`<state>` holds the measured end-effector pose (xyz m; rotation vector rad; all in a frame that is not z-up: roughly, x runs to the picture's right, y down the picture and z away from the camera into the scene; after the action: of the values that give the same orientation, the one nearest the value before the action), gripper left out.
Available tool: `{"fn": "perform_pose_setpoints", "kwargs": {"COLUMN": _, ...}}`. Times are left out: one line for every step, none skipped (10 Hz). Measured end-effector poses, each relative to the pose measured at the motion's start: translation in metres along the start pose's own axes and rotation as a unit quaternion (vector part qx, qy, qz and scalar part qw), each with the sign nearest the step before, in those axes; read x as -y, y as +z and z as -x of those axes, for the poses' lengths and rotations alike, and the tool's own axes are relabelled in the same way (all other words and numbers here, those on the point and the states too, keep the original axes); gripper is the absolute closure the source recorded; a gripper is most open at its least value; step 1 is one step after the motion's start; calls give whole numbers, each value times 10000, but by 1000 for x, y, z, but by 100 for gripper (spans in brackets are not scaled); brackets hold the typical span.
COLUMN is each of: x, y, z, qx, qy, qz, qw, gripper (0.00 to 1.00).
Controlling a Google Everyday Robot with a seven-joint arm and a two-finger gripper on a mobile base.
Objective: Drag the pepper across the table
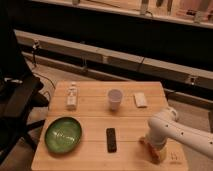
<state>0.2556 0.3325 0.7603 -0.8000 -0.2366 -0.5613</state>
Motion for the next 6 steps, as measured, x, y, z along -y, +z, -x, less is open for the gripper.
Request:
{"fn": "perform_pose_setpoints", "kwargs": {"x": 0, "y": 2, "z": 1, "qx": -36, "qy": 2, "qz": -5, "qw": 10000, "gripper": 31}}
{"fn": "perform_pose_setpoints", "kwargs": {"x": 0, "y": 1, "z": 1, "qx": -42, "qy": 13, "qz": -6, "qw": 10000, "gripper": 45}}
{"fn": "perform_pose_setpoints", "kwargs": {"x": 1, "y": 0, "z": 1, "qx": -44, "qy": 2, "qz": -10, "qw": 10000, "gripper": 55}}
{"fn": "perform_pose_setpoints", "kwargs": {"x": 3, "y": -1, "z": 1, "qx": -47, "qy": -10, "qz": -21, "qw": 10000, "gripper": 63}}
{"fn": "perform_pose_setpoints", "kwargs": {"x": 5, "y": -4, "z": 2, "qx": -43, "qy": -17, "qz": -36, "qw": 10000, "gripper": 75}}
{"fn": "perform_pose_setpoints", "kwargs": {"x": 5, "y": -6, "z": 2, "qx": -43, "qy": -19, "qz": -30, "qw": 10000, "gripper": 88}}
